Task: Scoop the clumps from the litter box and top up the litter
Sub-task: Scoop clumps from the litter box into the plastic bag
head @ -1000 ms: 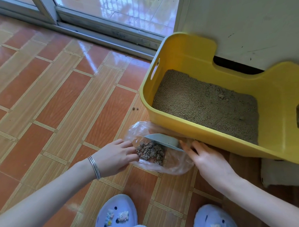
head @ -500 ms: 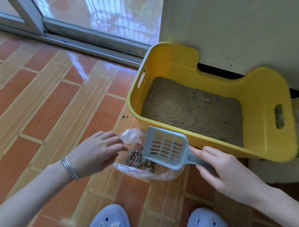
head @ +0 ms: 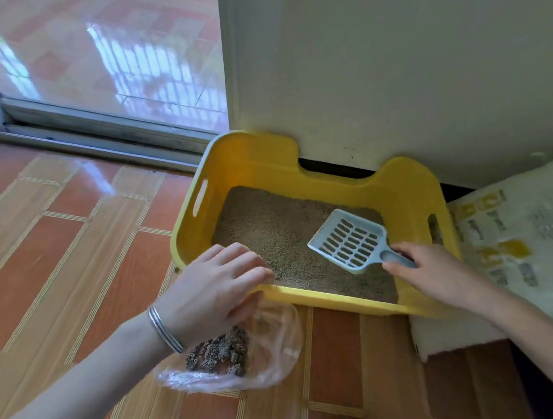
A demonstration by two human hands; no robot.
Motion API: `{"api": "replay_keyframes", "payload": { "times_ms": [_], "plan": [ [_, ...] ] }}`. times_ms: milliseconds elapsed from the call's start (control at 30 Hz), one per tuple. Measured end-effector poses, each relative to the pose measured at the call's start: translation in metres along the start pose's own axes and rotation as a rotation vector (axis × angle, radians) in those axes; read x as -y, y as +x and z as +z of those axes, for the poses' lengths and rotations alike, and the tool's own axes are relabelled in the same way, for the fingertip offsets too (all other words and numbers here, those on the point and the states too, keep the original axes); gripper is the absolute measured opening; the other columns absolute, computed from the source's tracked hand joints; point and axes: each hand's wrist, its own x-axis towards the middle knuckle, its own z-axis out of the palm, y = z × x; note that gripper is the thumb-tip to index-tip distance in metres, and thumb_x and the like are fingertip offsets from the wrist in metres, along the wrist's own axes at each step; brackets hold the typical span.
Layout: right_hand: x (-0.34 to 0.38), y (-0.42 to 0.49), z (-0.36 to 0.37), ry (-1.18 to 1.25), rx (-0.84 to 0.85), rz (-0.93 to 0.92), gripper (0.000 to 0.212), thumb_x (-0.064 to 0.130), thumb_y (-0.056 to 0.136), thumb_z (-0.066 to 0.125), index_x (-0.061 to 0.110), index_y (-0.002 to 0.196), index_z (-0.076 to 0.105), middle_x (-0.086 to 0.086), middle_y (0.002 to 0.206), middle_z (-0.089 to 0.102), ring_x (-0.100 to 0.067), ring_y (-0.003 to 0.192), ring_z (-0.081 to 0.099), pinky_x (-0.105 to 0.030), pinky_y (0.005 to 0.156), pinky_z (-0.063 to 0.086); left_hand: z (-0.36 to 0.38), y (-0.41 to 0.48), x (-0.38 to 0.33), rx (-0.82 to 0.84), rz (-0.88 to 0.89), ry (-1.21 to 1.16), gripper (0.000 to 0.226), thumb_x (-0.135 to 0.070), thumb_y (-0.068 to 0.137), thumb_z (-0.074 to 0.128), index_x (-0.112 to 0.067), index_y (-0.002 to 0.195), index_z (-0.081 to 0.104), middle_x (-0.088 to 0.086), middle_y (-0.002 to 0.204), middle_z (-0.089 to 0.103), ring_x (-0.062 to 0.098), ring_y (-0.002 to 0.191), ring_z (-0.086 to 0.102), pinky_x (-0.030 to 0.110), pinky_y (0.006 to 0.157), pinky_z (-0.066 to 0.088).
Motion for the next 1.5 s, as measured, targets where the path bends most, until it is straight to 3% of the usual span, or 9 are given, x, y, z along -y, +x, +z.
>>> {"api": "replay_keyframes", "payload": {
  "times_ms": [100, 300, 433, 533, 767, 1067, 1200, 1400, 1500],
  "plan": [
    [-0.007, 0.013, -0.005, -0.170, 0.068, 0.081, 0.016, 0.033, 0.093, 0.048, 0.020, 0.086, 0.054, 0.001, 0.075, 0.059, -0.016, 0.067, 0.056, -0.031, 0.053, 0.036, 0.012, 0.023, -0.003, 0.054, 0.040, -0.005, 0.035, -0.040, 0.093, 0.036, -0.021, 0.104, 0.064, -0.005, 0.095, 0.064, 0.018, 0.089, 0.060, 0.032, 0.070, 0.052],
    [-0.011, 0.026, -0.020, -0.411, 0.208, 0.253, 0.021, 0.025, 0.096, 0.041, 0.013, 0.081, 0.049, 0.002, 0.072, 0.048, -0.013, 0.064, 0.047, -0.024, 0.048, 0.032, 0.035, 0.042, -0.004, 0.114, 0.072, -0.027, 0.041, -0.049, 0.096, 0.027, -0.028, 0.102, 0.062, -0.012, 0.089, 0.060, 0.013, 0.082, 0.057, 0.029, 0.067, 0.049],
    [-0.011, 0.025, -0.020, -0.498, 0.381, 0.373, 0.028, 0.020, 0.098, 0.036, 0.006, 0.107, 0.058, -0.008, 0.097, 0.058, -0.017, 0.082, 0.054, -0.020, 0.048, 0.030, 0.041, 0.045, -0.001, 0.125, 0.040, -0.040, 0.049, -0.055, 0.095, 0.022, -0.030, 0.099, 0.063, -0.013, 0.086, 0.060, 0.012, 0.082, 0.057, 0.029, 0.066, 0.050],
    [-0.015, 0.028, -0.013, -0.488, 0.469, 0.423, 0.023, 0.019, 0.097, 0.039, 0.009, 0.099, 0.059, 0.000, 0.080, 0.051, -0.011, 0.067, 0.047, -0.021, 0.049, 0.031, 0.041, 0.048, 0.000, 0.133, 0.033, -0.037, 0.051, -0.057, 0.094, 0.022, -0.030, 0.097, 0.064, -0.013, 0.084, 0.060, 0.013, 0.080, 0.057, 0.029, 0.064, 0.050],
    [-0.022, 0.048, 0.018, -0.333, 0.420, 0.476, 0.021, 0.017, 0.095, 0.040, 0.010, 0.093, 0.059, 0.001, 0.063, 0.042, -0.010, 0.052, 0.035, -0.023, 0.044, 0.024, 0.043, 0.044, -0.002, 0.118, 0.037, 0.018, 0.049, -0.053, 0.093, 0.026, -0.025, 0.085, 0.066, -0.010, 0.075, 0.059, 0.016, 0.072, 0.056, 0.030, 0.059, 0.047],
    [-0.042, 0.058, 0.038, -0.129, 0.055, 0.470, 0.023, 0.028, 0.096, 0.041, 0.011, 0.099, 0.057, 0.001, 0.066, 0.051, -0.012, 0.051, 0.045, -0.024, 0.042, 0.030, 0.043, 0.040, 0.000, 0.104, -0.066, 0.082, 0.060, -0.063, 0.090, 0.023, -0.023, 0.069, 0.062, -0.006, 0.066, 0.055, 0.021, 0.066, 0.055, 0.034, 0.053, 0.046],
    [-0.036, 0.085, 0.054, -0.045, -0.032, 0.425, 0.031, 0.029, 0.098, 0.038, 0.011, 0.082, 0.056, 0.001, 0.060, 0.046, -0.012, 0.046, 0.040, -0.023, 0.042, 0.029, 0.043, 0.040, 0.001, 0.106, -0.029, 0.060, 0.060, -0.062, 0.092, 0.022, -0.026, 0.064, 0.060, -0.010, 0.064, 0.053, 0.016, 0.067, 0.052, 0.030, 0.055, 0.044],
    [-0.031, 0.118, 0.054, 0.019, -0.047, 0.214, 0.025, 0.030, 0.096, 0.044, 0.022, 0.112, 0.060, 0.006, 0.062, 0.054, -0.010, 0.047, 0.043, -0.023, 0.042, 0.028, 0.043, 0.039, 0.003, 0.089, -0.036, 0.062, 0.062, -0.063, 0.092, 0.022, -0.025, 0.059, 0.059, -0.010, 0.063, 0.052, 0.015, 0.066, 0.052, 0.029, 0.055, 0.043],
    [-0.027, 0.130, 0.056, 0.090, -0.024, 0.185, 0.031, 0.032, 0.094, 0.048, 0.022, 0.121, 0.057, 0.004, 0.085, 0.065, -0.014, 0.066, 0.057, -0.026, 0.052, 0.040, 0.041, 0.036, 0.007, 0.087, -0.071, 0.082, 0.062, -0.064, 0.091, 0.022, -0.026, 0.061, 0.059, -0.010, 0.063, 0.052, 0.016, 0.066, 0.052, 0.030, 0.055, 0.043]
  ]
}}
